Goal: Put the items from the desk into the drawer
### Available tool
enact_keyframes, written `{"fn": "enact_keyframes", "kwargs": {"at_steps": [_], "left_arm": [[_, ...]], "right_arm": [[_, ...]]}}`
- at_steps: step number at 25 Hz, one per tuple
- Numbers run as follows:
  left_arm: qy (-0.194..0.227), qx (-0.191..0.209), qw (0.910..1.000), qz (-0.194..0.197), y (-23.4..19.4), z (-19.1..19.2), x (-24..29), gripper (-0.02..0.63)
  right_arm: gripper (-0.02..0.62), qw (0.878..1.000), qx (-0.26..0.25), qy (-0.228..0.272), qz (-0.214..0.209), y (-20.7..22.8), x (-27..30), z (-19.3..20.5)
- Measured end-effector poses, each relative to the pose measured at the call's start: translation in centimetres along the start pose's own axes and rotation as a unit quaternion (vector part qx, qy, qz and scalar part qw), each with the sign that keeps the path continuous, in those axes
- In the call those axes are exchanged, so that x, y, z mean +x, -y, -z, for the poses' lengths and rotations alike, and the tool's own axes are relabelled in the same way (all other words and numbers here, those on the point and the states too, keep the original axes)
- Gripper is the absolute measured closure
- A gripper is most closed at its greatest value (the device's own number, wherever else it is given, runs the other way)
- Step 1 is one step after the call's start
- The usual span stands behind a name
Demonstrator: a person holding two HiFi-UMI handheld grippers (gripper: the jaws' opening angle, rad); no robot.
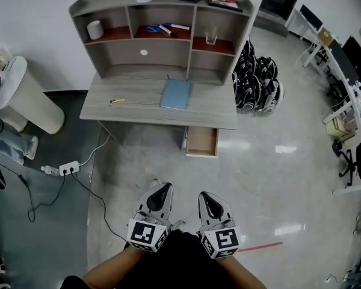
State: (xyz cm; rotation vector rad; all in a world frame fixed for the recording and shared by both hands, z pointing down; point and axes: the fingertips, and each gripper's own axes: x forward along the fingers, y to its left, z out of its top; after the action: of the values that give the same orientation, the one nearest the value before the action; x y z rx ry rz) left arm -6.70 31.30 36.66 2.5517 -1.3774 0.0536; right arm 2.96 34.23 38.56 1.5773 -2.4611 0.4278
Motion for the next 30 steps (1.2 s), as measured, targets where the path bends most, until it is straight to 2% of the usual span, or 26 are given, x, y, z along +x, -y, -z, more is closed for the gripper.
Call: {"fn": "enact_keyframes", "kwargs": {"at_steps": [10,13,18,30], "left_arm": [[-0.015,-0.005,0.9999,0.001,-7.7,-1.8,6.5,0.594],[-0.033,-0.002,0.9995,0.001,-10.6,-2.1,8.7,0.592],[-0.040,0.002,0.9992,0.008,-15.4,-3.5,11.8,0.592],[-0.054,-0.007,0.9984,0.018,-23.4,-4.3,16.7,0.592]], "right_arm": [[0.578,1.000,-0.004,-0.019,-0.002,0.8,10.3,-2.9],[0.578,1.000,-0.001,-0.025,0.010,1.3,13.7,-3.9],[0.578,0.999,-0.007,-0.028,0.026,1.7,18.4,-6.2],[0.578,0.998,-0.008,-0.048,0.047,2.2,27.4,-7.9]]}}
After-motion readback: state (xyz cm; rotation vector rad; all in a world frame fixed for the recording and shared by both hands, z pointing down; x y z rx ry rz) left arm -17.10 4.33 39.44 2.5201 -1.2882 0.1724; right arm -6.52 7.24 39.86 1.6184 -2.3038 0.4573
